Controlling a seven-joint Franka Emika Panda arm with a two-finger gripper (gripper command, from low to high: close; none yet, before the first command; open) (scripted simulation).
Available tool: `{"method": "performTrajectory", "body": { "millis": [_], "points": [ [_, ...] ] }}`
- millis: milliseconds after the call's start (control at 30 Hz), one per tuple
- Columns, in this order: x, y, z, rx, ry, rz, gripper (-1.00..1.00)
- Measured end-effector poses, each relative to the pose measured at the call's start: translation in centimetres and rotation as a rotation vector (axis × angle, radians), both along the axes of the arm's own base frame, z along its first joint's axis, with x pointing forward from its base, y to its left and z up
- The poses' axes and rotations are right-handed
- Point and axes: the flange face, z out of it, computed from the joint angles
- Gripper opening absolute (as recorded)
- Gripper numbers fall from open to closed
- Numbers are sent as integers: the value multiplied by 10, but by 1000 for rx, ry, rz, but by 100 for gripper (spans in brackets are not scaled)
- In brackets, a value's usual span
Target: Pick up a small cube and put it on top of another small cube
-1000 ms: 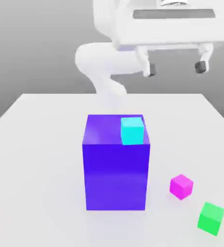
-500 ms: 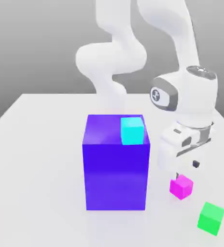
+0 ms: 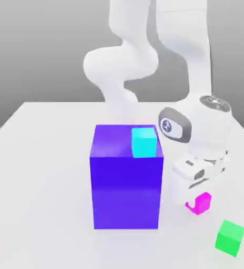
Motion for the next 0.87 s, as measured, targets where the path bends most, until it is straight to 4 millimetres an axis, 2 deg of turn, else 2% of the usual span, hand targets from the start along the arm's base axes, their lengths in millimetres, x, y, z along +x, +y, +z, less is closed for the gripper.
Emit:
{"method": "performTrajectory", "body": {
  "millis": [133, 533, 600, 667, 700, 867],
  "points": [
    [6, 3, 31, -3, 1, -9, -100],
    [109, 43, 78, -1, 2, -156, -100],
    [118, 45, 66, 1, 0, -168, -100],
    [120, 46, 41, 1, 0, -171, -100],
    [119, 46, 28, 0, 0, -171, 100],
    [119, 46, 28, 0, 0, -171, 100]
  ]
}}
